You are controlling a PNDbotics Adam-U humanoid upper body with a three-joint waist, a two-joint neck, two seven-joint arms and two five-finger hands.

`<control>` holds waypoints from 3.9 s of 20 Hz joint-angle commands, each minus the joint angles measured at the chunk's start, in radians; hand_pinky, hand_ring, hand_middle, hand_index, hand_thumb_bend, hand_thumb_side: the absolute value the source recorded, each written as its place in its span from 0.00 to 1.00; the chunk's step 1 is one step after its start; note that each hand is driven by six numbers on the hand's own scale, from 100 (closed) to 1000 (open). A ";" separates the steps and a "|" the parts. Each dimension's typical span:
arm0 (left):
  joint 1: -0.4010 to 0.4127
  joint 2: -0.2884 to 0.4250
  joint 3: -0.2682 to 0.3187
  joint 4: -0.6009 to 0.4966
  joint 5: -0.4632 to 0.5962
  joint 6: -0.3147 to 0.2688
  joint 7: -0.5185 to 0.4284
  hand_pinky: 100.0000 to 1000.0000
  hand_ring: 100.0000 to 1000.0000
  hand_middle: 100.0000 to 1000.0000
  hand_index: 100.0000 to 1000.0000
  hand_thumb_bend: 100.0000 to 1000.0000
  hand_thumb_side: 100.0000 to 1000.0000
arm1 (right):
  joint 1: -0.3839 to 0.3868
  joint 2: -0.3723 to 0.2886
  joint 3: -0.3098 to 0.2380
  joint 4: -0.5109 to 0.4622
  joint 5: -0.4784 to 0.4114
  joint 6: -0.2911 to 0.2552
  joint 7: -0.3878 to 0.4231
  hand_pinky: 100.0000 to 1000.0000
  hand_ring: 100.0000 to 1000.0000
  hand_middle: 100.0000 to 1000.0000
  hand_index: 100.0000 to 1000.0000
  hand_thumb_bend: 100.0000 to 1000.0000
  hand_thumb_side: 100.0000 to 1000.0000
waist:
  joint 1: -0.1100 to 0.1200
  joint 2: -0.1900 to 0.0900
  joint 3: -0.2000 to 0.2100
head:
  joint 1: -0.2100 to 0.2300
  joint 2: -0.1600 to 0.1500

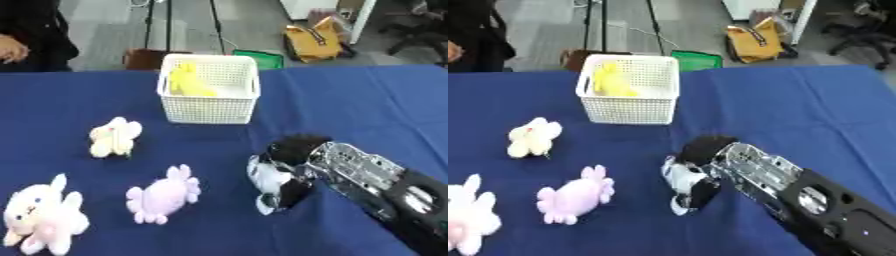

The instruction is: Pick up objects on the table and place them in the box.

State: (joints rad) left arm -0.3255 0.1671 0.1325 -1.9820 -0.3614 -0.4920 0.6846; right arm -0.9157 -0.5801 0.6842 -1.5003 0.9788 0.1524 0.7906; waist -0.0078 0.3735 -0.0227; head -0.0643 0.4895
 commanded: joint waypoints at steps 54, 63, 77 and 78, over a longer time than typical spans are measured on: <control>0.008 0.010 -0.005 -0.018 0.005 -0.016 0.018 0.69 0.81 0.76 0.76 0.00 0.55 | -0.265 -0.107 -0.181 -0.369 -0.089 0.195 -0.039 0.66 0.59 0.32 0.46 0.11 0.68 | -0.007 -0.041 0.007 | -0.010 0.005; 0.006 0.004 -0.014 -0.018 0.016 -0.018 0.008 0.69 0.81 0.76 0.76 0.00 0.55 | -0.364 0.028 -0.189 -0.146 0.011 0.168 -0.106 0.67 0.58 0.31 0.45 0.12 0.70 | -0.003 -0.041 0.026 | -0.033 0.002; -0.009 -0.008 -0.026 -0.018 0.039 -0.026 -0.012 0.69 0.81 0.76 0.76 0.00 0.55 | -0.462 0.298 -0.310 0.395 0.167 0.065 -0.409 0.66 0.54 0.28 0.43 0.19 0.70 | 0.005 -0.029 0.074 | -0.073 -0.010; -0.011 -0.008 -0.027 -0.018 0.040 -0.026 -0.013 0.69 0.81 0.76 0.76 0.00 0.55 | -0.466 0.310 -0.322 0.419 0.173 0.061 -0.427 0.66 0.54 0.28 0.42 0.19 0.71 | 0.006 -0.027 0.077 | -0.076 -0.011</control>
State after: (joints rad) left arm -0.3259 0.1558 0.1073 -1.9820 -0.3248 -0.5031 0.6635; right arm -1.3520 -0.2764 0.3852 -1.1017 1.1365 0.2179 0.3875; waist -0.0073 0.3667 0.0543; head -0.1350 0.4897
